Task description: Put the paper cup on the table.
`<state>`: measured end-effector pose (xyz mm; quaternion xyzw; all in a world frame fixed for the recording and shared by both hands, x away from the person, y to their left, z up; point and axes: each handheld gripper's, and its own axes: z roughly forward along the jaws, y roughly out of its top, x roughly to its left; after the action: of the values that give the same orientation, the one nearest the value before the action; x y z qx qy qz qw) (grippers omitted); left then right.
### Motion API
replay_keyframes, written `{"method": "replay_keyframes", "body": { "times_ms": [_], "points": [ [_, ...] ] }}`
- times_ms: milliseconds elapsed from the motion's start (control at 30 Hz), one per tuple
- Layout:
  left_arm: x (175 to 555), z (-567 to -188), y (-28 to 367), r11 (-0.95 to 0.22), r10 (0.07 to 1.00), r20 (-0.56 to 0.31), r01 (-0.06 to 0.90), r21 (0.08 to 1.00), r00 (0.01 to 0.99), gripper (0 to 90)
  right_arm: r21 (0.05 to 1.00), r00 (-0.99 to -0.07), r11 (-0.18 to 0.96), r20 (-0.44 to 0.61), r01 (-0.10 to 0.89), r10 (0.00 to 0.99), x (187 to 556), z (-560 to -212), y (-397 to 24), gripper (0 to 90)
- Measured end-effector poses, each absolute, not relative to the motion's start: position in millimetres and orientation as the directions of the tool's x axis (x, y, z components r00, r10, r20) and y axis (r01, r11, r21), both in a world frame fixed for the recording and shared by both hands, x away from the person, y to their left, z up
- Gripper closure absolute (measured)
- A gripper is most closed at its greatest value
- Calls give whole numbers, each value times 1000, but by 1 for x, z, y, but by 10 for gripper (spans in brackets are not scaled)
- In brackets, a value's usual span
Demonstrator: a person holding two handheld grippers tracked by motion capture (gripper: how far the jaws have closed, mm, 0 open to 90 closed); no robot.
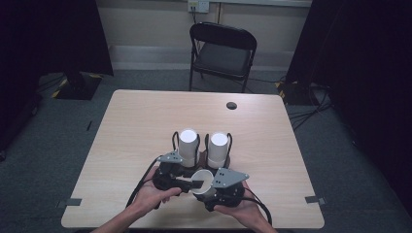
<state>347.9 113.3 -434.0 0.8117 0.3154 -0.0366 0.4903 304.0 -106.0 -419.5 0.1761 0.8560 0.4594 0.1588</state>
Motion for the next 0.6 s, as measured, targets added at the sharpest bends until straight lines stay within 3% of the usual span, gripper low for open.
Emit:
{"method": "replay_keyframes", "body": {
  "times_ms": [267, 500, 600],
  "points": [
    [346, -433, 117, -297, 511, -302, 494, 817, 805, 335, 840, -877, 512, -100, 179, 470, 306, -422, -112, 239],
    [347, -431, 120, -268, 522, -324, 513, 816, 789, 284, 835, -870, 513, -91, 198, 484, 307, -421, -118, 239],
    [347, -428, 123, -269, 535, -296, 492, 828, 791, 272, 838, -864, 506, -87, 206, 496, 308, -420, -121, 240]
  ]
}}
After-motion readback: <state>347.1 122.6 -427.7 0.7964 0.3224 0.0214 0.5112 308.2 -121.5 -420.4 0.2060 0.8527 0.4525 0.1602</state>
